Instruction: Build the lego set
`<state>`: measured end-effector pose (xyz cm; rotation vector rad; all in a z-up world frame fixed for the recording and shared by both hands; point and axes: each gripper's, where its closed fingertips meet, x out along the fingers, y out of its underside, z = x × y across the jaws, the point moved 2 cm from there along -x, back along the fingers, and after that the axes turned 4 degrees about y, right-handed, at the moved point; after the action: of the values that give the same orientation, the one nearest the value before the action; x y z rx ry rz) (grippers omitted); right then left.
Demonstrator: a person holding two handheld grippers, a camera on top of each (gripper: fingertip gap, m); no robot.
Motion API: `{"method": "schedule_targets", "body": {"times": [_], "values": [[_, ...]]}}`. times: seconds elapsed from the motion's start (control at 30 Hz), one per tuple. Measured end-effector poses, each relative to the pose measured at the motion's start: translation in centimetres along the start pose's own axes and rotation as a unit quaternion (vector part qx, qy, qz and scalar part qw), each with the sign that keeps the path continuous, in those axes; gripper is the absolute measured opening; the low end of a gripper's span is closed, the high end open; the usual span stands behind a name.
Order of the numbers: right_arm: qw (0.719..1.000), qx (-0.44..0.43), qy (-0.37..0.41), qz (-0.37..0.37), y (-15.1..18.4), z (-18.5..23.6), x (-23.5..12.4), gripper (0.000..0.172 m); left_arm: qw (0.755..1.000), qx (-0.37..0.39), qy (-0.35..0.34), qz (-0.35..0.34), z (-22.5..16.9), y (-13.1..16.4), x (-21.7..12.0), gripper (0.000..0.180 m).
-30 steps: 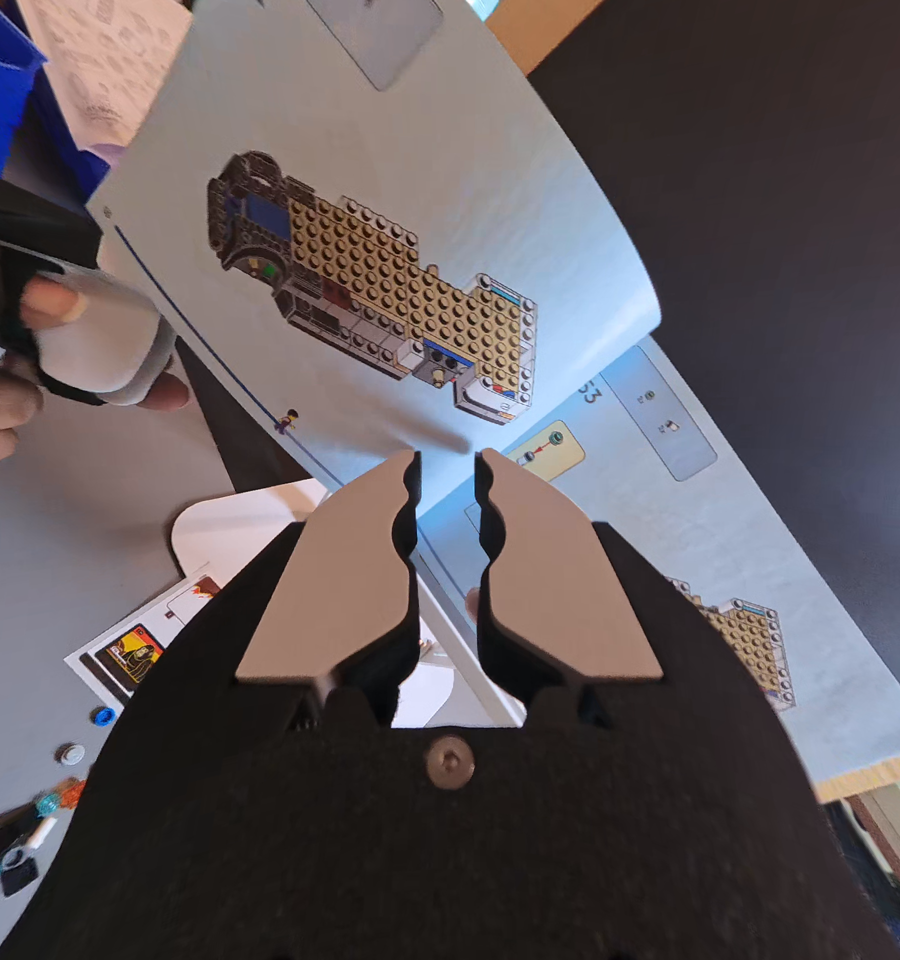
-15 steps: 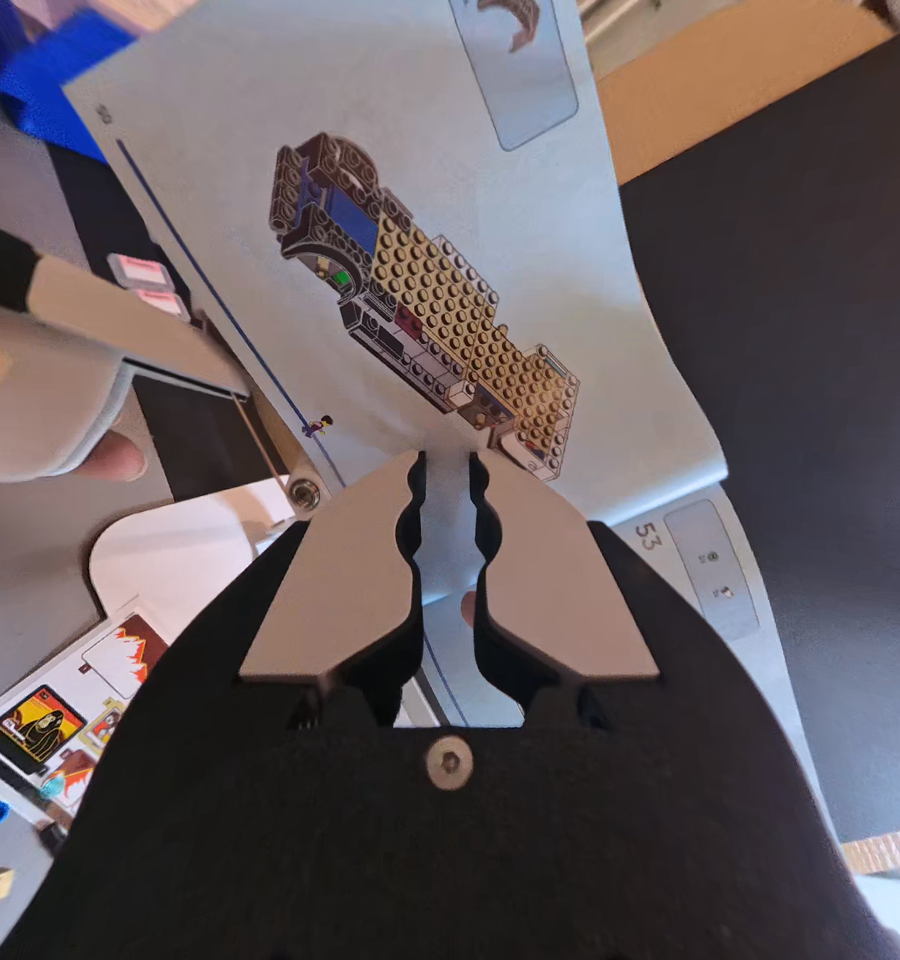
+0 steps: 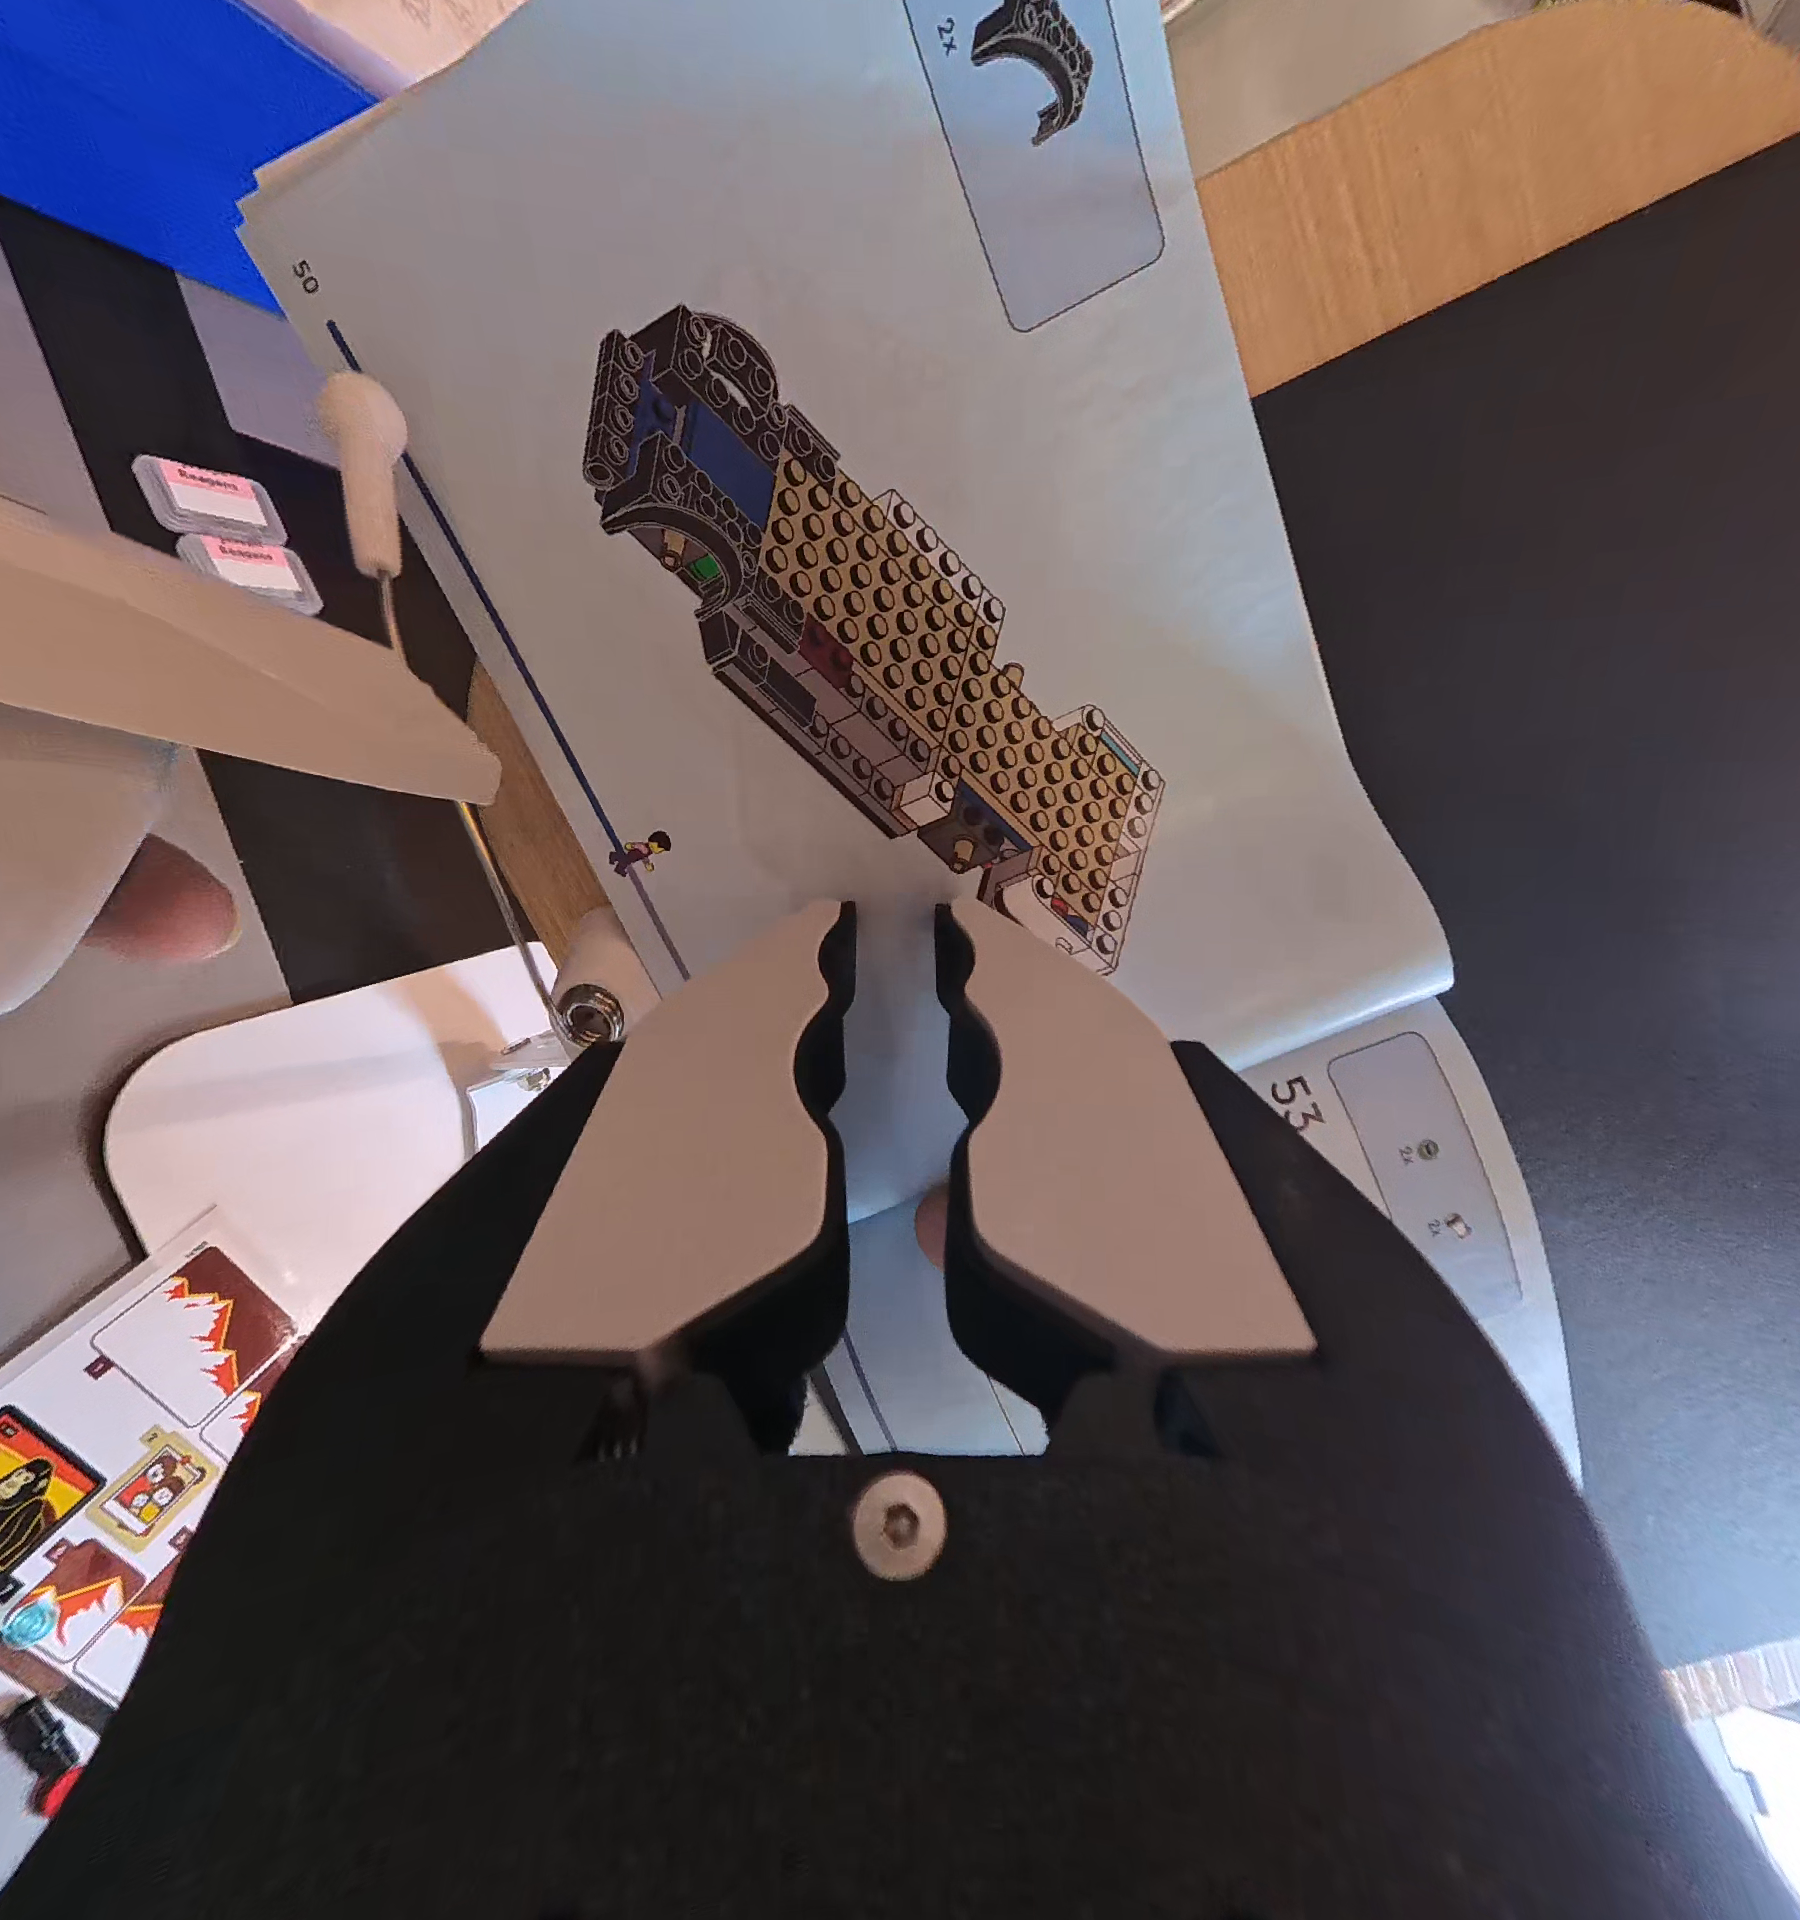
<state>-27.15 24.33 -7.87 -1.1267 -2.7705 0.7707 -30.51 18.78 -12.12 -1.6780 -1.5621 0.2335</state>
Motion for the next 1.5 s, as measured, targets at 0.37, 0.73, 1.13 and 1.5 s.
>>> {"method": "schedule_targets", "body": {"times": [0.37, 0.73, 1.13, 1.5], "values": [[1.000, -0.014, 0.003, -0.006, -0.2, 0.2, -0.7, 0.017, 1.000, -0.006, 0.007, 0.001, 0.1, 0.0, 0.0, 0.001], [0.999, 0.002, -0.032, -0.017, -0.3, 0.4, -0.7, 0.018, 0.979, 0.190, -0.026, 0.074, -2.1, -0.4, 1.3, 0.001], [0.969, 0.219, -0.085, -0.082, 3.6, -2.5, -5.2, 0.018, 0.751, 0.587, -0.065, 0.297, -4.5, 1.5, 5.0, 0.002], [0.963, 0.234, -0.105, -0.086, 4.4, -0.7, -3.7, 0.006, 0.568, 0.687, -0.025, 0.452, -4.4, 3.8, 6.6, 0.003]]}}
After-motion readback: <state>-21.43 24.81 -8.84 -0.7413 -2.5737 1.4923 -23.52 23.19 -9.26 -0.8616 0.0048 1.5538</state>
